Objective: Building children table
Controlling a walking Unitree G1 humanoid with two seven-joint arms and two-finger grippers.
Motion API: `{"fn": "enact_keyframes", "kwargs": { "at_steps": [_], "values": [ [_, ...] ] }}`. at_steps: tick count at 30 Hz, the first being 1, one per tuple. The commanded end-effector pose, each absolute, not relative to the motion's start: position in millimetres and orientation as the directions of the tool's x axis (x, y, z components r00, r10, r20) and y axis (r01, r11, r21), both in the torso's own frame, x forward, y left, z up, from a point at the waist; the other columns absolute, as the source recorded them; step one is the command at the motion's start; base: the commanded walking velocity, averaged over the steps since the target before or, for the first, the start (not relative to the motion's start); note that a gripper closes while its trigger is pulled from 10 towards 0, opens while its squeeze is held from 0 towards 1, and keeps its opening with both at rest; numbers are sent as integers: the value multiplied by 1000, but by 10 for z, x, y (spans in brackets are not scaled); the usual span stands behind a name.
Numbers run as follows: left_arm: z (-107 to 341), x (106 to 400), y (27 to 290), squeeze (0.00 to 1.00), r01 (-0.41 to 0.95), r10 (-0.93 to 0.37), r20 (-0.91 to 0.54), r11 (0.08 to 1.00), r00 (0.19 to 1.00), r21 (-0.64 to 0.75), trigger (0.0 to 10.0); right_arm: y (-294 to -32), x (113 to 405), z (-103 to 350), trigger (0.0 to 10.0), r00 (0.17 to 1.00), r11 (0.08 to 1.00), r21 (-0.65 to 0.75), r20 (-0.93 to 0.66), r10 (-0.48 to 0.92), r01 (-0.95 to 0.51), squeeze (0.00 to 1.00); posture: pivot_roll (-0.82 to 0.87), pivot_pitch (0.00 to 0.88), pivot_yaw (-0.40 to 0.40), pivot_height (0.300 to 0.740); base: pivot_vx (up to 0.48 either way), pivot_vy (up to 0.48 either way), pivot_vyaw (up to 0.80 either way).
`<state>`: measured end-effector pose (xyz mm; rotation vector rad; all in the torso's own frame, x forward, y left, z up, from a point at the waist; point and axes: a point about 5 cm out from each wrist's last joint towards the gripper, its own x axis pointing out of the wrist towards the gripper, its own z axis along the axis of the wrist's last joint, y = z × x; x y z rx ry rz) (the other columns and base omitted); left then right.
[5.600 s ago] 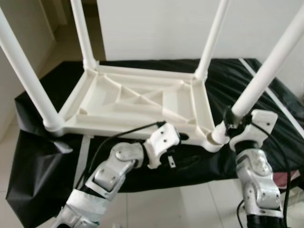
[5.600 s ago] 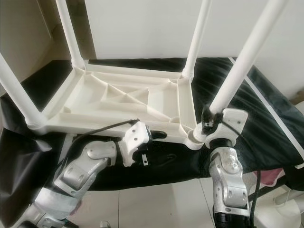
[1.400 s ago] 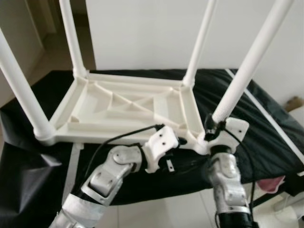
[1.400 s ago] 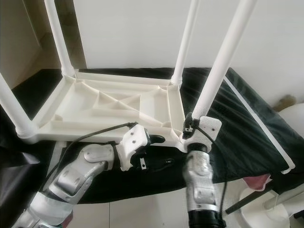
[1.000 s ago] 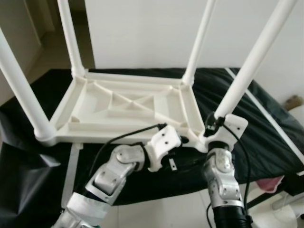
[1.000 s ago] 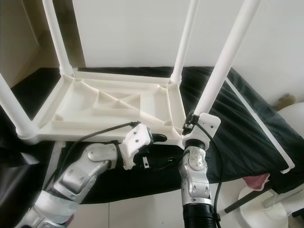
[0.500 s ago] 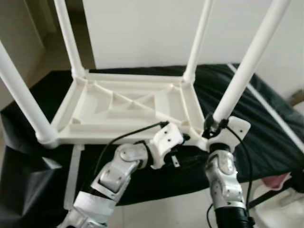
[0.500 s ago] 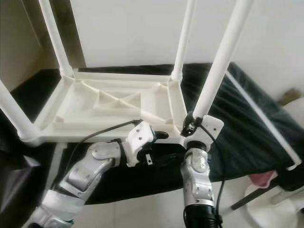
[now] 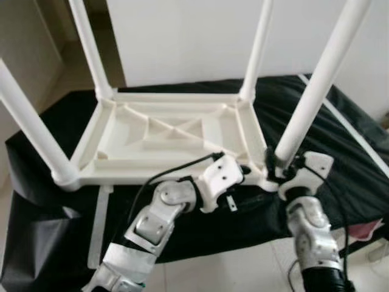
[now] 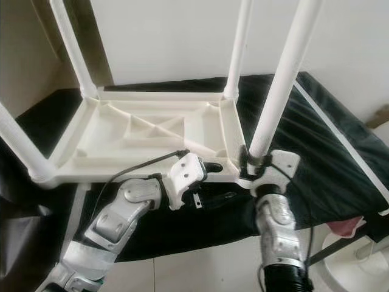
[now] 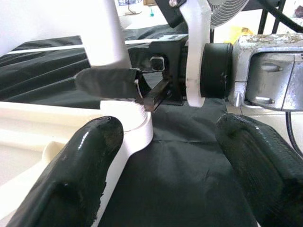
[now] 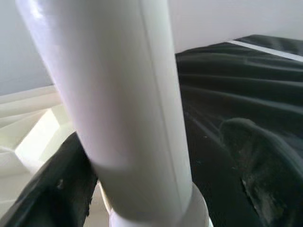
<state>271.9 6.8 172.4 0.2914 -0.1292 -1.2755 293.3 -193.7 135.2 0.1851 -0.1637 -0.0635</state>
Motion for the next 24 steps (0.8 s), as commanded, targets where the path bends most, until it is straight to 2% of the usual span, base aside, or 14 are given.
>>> {"fn": "enact_keyframes", "kwargs": {
  "at_steps": [1,2,4,5,7,11,20,21,23,24],
  "values": [
    [1677,2772,74,0,880,-910,-54,380,410,283,10000,-1982,2951,1312,10000,989,987,158,141,-37,14,0,10,0,13,740,0,0,0],
    [1677,2772,74,0,880,-910,-54,380,410,283,10000,-1982,2951,1312,10000,989,987,158,141,-37,14,0,10,0,13,740,0,0,0],
    [1648,2749,57,0,894,-917,-75,360,391,267,10000,-2032,2996,1316,10000,989,991,95,120,86,-97,0,13,0,10,740,0,0,0],
    [1648,2749,57,0,894,-917,-75,360,391,267,10000,-2032,2996,1316,10000,989,991,95,120,86,-97,0,13,0,10,740,0,0,0],
    [1638,2733,48,0,904,-923,-81,347,377,251,10000,-2098,3045,1369,10000,978,983,39,116,173,-179,0,12,0,11,740,0,0,0],
    [1626,2723,38,0,907,-926,-91,335,367,255,10000,-2154,3120,1456,10000,961,967,-55,110,254,-249,0,13,0,10,740,0,0,0],
    [1613,2699,17,0,909,-928,-101,322,358,266,10000,-2192,3234,1532,10000,917,917,-101,68,393,-386,0,17,0,6,740,0,0,0],
    [1606,2693,15,0,910,-928,-103,323,359,261,10000,-2209,3253,1517,4588,909,908,-102,53,413,-406,0,21,0,1,740,0,0,0],
    [1604,2692,15,0,910,-927,-103,324,360,260,10000,-2214,3260,1509,4588,907,906,-104,47,418,-411,0,21,0,1,740,0,0,0],
    [1604,2691,15,0,909,-927,-103,326,361,259,10000,-2214,3259,1491,1686,906,904,-102,39,422,-416,0,25,0,-4,740,0,0,0]
  ]
}}
